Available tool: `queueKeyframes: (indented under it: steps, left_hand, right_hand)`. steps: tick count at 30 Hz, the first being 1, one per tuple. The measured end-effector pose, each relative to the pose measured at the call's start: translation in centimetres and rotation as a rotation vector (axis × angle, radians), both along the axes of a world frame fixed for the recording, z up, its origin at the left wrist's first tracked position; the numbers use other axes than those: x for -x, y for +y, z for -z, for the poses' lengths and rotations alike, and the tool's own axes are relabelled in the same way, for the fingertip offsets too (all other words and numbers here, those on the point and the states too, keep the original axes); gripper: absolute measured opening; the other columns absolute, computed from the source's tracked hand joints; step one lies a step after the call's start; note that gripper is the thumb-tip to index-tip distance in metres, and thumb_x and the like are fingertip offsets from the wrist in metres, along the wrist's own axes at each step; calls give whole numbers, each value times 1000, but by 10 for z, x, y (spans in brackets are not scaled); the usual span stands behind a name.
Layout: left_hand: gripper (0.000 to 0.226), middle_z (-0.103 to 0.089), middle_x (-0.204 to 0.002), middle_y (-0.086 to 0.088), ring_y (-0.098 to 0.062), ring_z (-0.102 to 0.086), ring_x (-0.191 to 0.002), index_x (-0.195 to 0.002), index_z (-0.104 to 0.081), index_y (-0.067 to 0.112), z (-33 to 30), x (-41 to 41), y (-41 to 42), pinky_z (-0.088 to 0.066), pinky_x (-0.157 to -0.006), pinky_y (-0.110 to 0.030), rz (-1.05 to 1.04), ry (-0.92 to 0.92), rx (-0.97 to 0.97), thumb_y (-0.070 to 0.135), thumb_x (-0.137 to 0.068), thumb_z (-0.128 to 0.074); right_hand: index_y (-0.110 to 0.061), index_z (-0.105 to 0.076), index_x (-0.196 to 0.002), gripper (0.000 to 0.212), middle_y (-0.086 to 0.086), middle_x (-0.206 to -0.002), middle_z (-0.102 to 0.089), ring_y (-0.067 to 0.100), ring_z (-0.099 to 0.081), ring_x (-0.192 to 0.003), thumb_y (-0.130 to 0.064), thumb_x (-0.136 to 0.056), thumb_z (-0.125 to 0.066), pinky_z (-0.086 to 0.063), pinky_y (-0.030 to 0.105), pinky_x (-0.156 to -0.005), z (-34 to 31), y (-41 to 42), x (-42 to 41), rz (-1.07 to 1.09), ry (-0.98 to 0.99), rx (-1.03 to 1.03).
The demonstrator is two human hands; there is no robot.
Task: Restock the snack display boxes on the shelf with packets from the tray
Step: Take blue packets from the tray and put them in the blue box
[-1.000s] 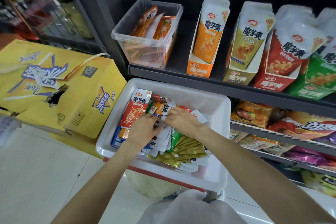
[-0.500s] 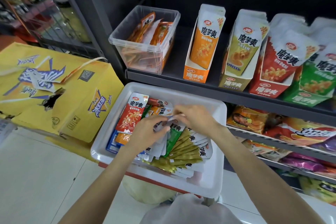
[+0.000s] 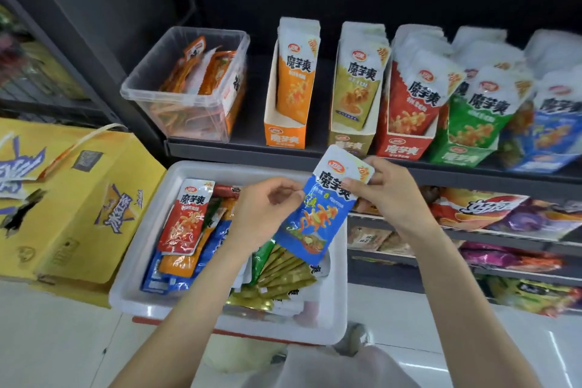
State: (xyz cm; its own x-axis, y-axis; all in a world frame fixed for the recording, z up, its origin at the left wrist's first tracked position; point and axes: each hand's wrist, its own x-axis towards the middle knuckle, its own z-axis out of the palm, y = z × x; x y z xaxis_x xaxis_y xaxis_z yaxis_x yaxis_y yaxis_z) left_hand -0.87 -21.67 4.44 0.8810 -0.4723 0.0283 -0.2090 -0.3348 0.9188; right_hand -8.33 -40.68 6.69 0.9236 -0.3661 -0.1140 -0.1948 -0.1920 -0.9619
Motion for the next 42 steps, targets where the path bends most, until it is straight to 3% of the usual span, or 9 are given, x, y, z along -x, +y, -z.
queueKeyframes:
  steps: [3, 6, 10, 15, 19, 25, 31, 36, 42]
  left_hand:
    - [8, -65, -72, 18, 5, -59, -69, -82, -69, 19, -12, 14, -36, -45, -62, -7, 90, -329, -125, 11, -82, -70]
    - [7, -69, -79, 7, -3, -61, -70, -87, -69, 13, -18, 21, -75, -51, -63, -17, 161, -589, -55, 10, -81, -69]
    - [13, -70, -90, 5, -3, -63, -78, -96, -70, 12, -27, 39, -136, -54, -69, -27, 256, -662, 110, 18, -88, -62]
    - [32, -66, -114, -1, -15, -57, -108, -121, -61, 15, -41, 60, -220, -40, -95, -23, 371, -678, 66, 28, -92, -57]
    - [31, -66, -103, -2, -25, -56, -102, -114, -65, 17, -34, 68, -282, -31, -89, -32, 378, -956, -160, 25, -84, -62]
    - [30, -64, -103, -4, -27, -54, -102, -110, -66, 15, -24, 64, -328, -38, -89, -40, 406, -1082, -336, 30, -84, -63]
    - [21, -63, -104, -4, -27, -54, -101, -98, -71, 13, -14, 64, -333, -41, -88, -41, 381, -1158, -379, 25, -81, -65]
    - [24, -63, -106, -5, -27, -55, -103, -102, -70, 12, -15, 64, -330, -42, -89, -41, 408, -1128, -373, 20, -80, -67]
    - [34, -64, -110, -7, -28, -55, -107, -112, -67, 10, -17, 68, -325, -44, -90, -40, 446, -1083, -345, 16, -79, -68]
  right_hand:
    - [-11, -58, -91, 11, -6, -79, -70, 0, -67, -64, -8, -86, -68, -53, 18, -50, -1, -16, 26, 178, -74, 101]
    - [-23, -59, -99, 27, 0, -93, -73, 8, -70, -82, -6, -82, -71, -56, 24, -62, -3, -42, 52, 255, -127, -92]
    - [-16, -63, -106, 26, -8, -90, -75, 11, -71, -84, 1, -86, -63, -56, 23, -65, -12, -82, 91, 357, -243, -108]
    - [1, -63, -109, 22, -9, -83, -73, 14, -70, -85, -4, -88, -66, -56, 25, -73, -36, -166, 137, 856, -554, 73]
    - [-29, -63, -94, 18, -17, -80, -70, 9, -68, -82, -12, -87, -66, -57, 33, -76, -52, -232, 137, 922, -660, 211]
    - [-16, -61, -102, 14, -9, -90, -69, 4, -67, -77, -17, -88, -66, -58, 35, -72, -40, -284, 96, 691, -331, 519]
    - [-5, -56, -105, 35, 10, -88, -69, 25, -63, -76, -25, -82, -72, -45, 29, -62, -33, -289, 75, 622, -55, 892]
    - [-5, -39, -122, 50, 16, -102, -66, 34, -65, -86, -20, -85, -70, -42, 32, -60, -28, -278, 71, 659, 94, 978]
    - [-12, -18, -149, 79, 15, -134, -52, 31, -65, -95, -23, -88, -67, -41, 29, -65, -25, -268, 82, 671, 109, 935]
